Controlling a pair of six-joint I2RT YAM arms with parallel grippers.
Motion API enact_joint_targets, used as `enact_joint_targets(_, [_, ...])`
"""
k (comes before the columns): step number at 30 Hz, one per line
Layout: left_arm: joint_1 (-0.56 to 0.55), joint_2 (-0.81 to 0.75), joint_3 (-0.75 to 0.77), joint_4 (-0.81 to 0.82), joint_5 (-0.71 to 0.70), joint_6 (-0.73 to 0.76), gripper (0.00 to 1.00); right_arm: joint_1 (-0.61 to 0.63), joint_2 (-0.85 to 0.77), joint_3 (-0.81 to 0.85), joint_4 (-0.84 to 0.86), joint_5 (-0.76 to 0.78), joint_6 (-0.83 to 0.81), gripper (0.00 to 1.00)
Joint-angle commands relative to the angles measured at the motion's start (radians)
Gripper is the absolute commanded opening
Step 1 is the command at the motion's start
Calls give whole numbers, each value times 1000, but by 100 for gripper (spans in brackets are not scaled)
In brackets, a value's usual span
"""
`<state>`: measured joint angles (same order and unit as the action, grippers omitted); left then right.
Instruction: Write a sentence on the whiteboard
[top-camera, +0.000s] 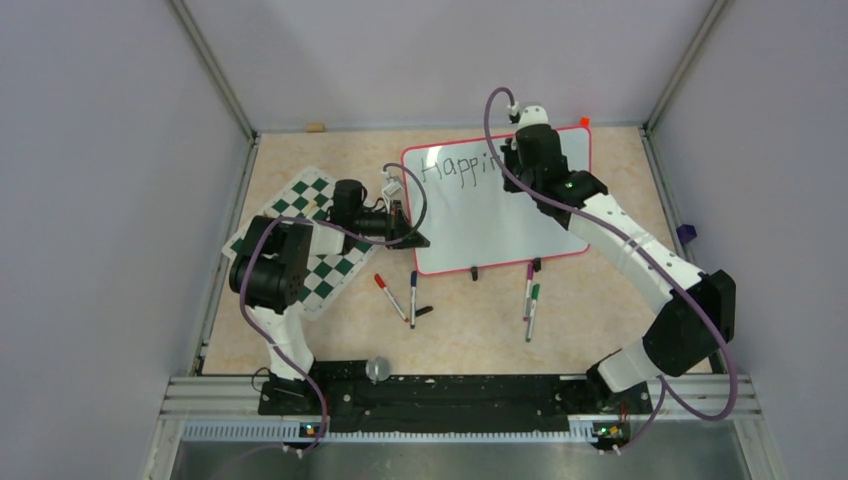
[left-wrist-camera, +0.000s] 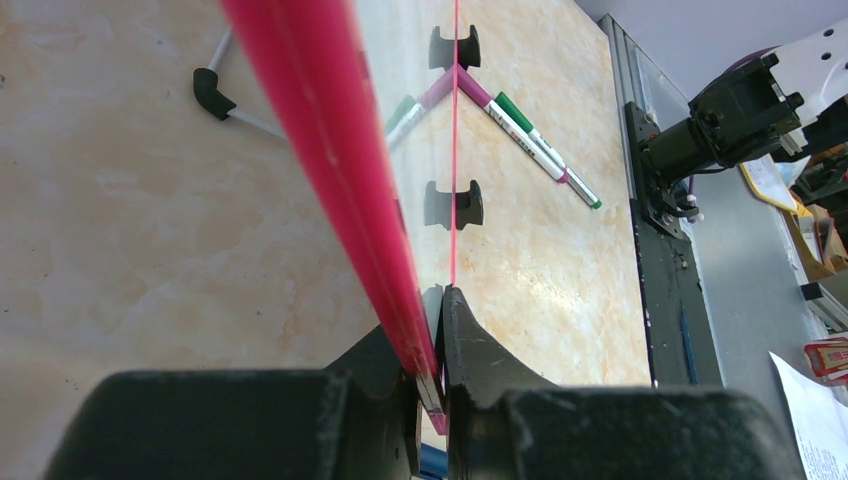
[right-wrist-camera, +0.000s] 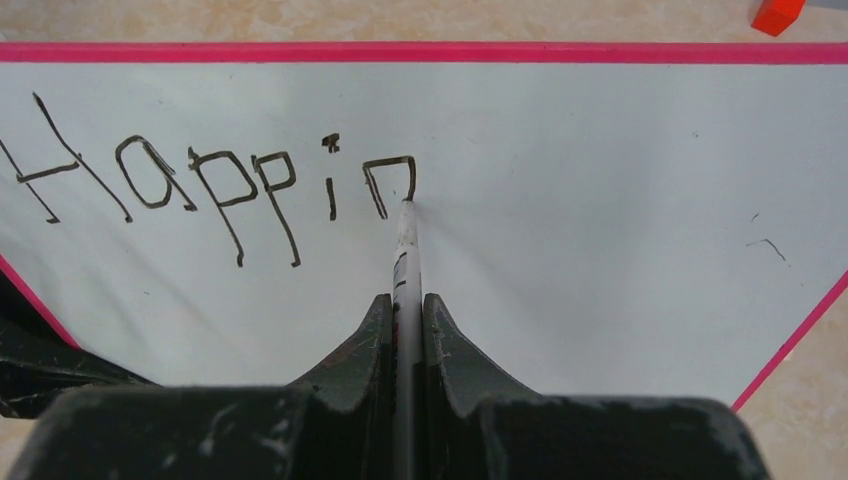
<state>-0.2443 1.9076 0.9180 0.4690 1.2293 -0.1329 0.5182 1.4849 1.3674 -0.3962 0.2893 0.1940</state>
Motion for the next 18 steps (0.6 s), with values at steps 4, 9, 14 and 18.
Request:
enact_joint_targets(4, [-21, 11, -42, -35, 12, 107, 0, -14, -19, -14, -38, -28, -7, 0])
enact_joint_targets(9, [-21, 10, -42, -36, 13, 108, 0, -14, -29, 12, -46, -29, -7, 0])
enact_joint_targets(14, [-21, 10, -42, -36, 12, 108, 0, -15, -61, 38, -57, -22, -12, 0])
enact_joint_targets(18, [-21, 13, -41, -36, 13, 108, 0, -15, -88, 40, -51, 7, -17, 0])
